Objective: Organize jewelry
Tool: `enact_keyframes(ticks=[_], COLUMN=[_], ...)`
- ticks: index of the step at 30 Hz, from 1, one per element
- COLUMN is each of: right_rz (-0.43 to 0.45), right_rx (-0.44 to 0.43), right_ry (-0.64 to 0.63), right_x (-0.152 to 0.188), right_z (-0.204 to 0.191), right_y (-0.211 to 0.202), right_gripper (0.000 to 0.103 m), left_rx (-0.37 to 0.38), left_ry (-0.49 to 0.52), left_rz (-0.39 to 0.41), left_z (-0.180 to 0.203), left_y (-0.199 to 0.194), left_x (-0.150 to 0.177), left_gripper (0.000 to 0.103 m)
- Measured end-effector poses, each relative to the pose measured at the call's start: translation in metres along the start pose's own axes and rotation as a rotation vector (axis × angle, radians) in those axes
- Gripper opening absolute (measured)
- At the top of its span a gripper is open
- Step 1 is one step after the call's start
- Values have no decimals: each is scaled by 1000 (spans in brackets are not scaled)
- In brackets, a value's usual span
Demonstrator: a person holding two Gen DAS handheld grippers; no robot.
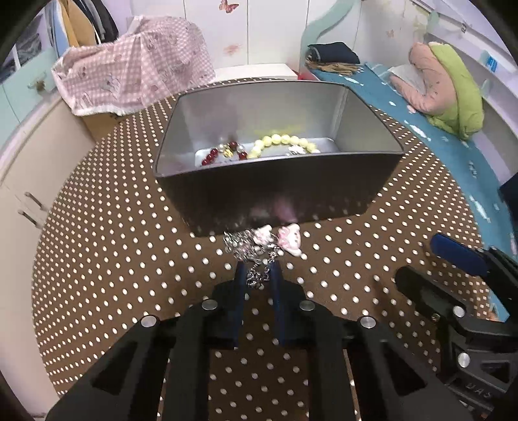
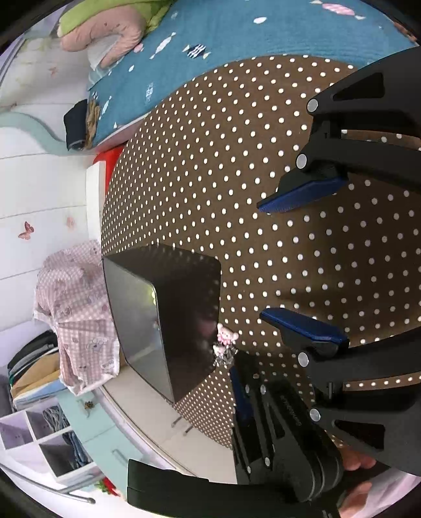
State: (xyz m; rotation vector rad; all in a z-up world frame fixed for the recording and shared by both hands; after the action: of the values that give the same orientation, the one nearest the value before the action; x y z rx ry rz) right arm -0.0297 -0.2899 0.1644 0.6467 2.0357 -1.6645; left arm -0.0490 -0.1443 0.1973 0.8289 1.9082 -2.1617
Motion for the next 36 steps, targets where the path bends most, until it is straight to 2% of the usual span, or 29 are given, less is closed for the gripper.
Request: enact_keyframes(ticks=[9,14,17,26,27,29,30,31,32,36], right_rz=[-4,-12,-33,-63,-64,-68,-68,-69,-71,-74], right_rx=[-63,-79,-66,-26,-23,-18,-14,-8,-1,9], right_ry=[-59,-102,-131,-148,-148,-143,-142,-142,-138,-134], right_x=[-12,-21,-22,-27,-26,-26,-25,-24,-25,-24], right_z=[-31,-58,-70,-80,-79,-79,-79,-78,-78,-76], right_y=[1,12,21,37,37,38,37,37,37,38], right_gripper=[59,50,46,44,44,45,44,44,44,44], left_rx=[51,71,79,62,61,71,71,69,72,71], left_ry=[-50,-96,-115,-181,-185,-183,-179,-173,-168,-140], left_rz=[48,56,56,16,8,17,20,25,30,35], left_z=[-28,-50,-61,-106,-109,-112,-112,-111,-109,-102], left_y=[-33,-42,-45,-44,-43,-46,-47,-48,-48,-45], left_x=[9,15,23,59,62,68,69,69,69,65], left_gripper=[14,14,14,16,17,27,34,47,51,54])
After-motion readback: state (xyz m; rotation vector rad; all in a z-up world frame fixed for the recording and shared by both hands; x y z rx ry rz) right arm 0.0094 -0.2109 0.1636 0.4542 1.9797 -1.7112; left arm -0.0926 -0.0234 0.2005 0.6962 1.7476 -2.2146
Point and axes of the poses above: each gripper's, at about its wrist camera, not at the fingertips, and y roughly the way its jaws point, z to its right, x to its underside, the point moved 1 cm from there along y, roughly the way its jaws point, and after that the axes turned 3 degrees about x, right-handed, at the moved point
